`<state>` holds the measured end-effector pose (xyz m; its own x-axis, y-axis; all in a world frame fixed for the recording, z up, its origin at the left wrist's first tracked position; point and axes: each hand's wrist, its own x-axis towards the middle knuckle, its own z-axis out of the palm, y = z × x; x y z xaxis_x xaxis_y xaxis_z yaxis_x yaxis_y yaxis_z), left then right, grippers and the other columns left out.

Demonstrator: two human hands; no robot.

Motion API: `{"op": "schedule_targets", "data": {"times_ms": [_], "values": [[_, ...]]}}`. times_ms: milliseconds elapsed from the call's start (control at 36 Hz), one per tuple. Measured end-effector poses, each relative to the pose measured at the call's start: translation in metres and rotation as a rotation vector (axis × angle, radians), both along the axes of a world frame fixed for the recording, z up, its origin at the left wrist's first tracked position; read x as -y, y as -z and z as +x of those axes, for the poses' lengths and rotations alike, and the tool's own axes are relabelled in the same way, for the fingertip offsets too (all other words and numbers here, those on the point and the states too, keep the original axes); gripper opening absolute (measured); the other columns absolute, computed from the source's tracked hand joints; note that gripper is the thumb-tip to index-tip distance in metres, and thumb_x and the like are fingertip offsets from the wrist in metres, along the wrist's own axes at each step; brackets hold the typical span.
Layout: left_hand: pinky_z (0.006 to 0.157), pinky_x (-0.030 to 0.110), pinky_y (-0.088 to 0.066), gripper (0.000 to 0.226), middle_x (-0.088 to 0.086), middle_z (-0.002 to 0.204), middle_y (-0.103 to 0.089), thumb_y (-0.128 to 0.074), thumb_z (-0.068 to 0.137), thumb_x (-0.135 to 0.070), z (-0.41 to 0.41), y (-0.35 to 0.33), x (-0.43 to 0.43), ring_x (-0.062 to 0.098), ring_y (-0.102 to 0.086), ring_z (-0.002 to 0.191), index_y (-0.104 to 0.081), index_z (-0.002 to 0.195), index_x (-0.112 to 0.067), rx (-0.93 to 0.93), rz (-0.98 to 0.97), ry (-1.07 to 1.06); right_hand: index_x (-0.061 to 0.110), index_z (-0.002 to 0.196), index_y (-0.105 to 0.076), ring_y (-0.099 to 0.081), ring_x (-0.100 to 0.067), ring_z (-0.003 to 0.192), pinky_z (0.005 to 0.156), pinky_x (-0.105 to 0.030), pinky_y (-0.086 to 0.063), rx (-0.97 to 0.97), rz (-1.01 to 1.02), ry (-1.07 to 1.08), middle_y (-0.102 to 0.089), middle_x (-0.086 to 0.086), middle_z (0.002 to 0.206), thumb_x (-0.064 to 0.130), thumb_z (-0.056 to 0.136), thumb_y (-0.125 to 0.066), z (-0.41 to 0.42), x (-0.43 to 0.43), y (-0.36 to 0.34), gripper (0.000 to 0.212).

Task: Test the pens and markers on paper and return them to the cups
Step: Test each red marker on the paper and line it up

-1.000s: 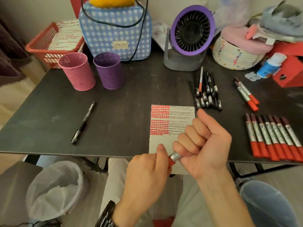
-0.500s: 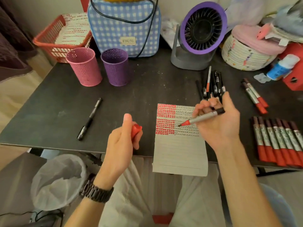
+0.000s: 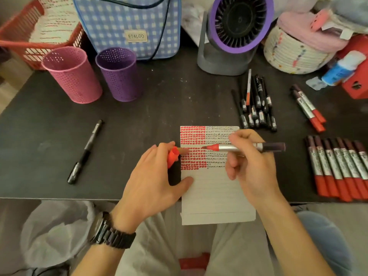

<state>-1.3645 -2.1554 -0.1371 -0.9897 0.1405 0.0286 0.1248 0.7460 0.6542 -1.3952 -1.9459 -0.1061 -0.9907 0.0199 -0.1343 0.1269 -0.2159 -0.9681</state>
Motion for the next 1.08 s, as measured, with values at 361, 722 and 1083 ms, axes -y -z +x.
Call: {"op": "schedule_targets", "data": {"times_ms": [361, 722, 1083], "values": [[0.113, 0.031, -0.030, 0.055, -0.029, 0.121, -0.046, -0.070, 0.077, -0.052, 0.000, 0.001, -0.003, -0.003, -0.036, 0.134, -0.049, 0.124, -0.032, -0.043, -0.023, -0.004, 0.030, 0.060, -0.056, -0.056, -0.009, 0.043, 0.045, -0.018, -0.044, -0.218, 0.450, 0.111, -0.058, 0.006, 0.049, 0.018, 0.089, -0.075, 0.001, 0.017, 0.026, 0.037], [0.090, 0.034, -0.050, 0.024, -0.020, 0.123, -0.064, -0.048, 0.086, -0.049, -0.003, 0.005, -0.007, 0.008, -0.053, 0.123, -0.031, 0.099, -0.037, -0.088, 0.006, -0.084, 0.030, 0.055, -0.053, -0.054, -0.006, 0.042, 0.046, -0.020, -0.045, -0.243, 0.561, 0.130, -0.057, 0.009, 0.046, 0.016, 0.083, -0.071, 0.001, 0.018, 0.032, 0.036], [0.084, 0.022, -0.043, 0.025, -0.019, 0.118, -0.065, -0.050, 0.086, -0.049, -0.002, 0.007, -0.005, 0.005, -0.054, 0.117, -0.032, 0.098, -0.036, -0.074, 0.008, -0.071, 0.019, 0.057, -0.055, -0.054, -0.017, 0.042, 0.045, -0.038, -0.044, -0.223, 0.637, 0.142, -0.057, 0.000, 0.048, 0.022, 0.082, -0.070, 0.000, 0.021, 0.032, 0.029]]}}
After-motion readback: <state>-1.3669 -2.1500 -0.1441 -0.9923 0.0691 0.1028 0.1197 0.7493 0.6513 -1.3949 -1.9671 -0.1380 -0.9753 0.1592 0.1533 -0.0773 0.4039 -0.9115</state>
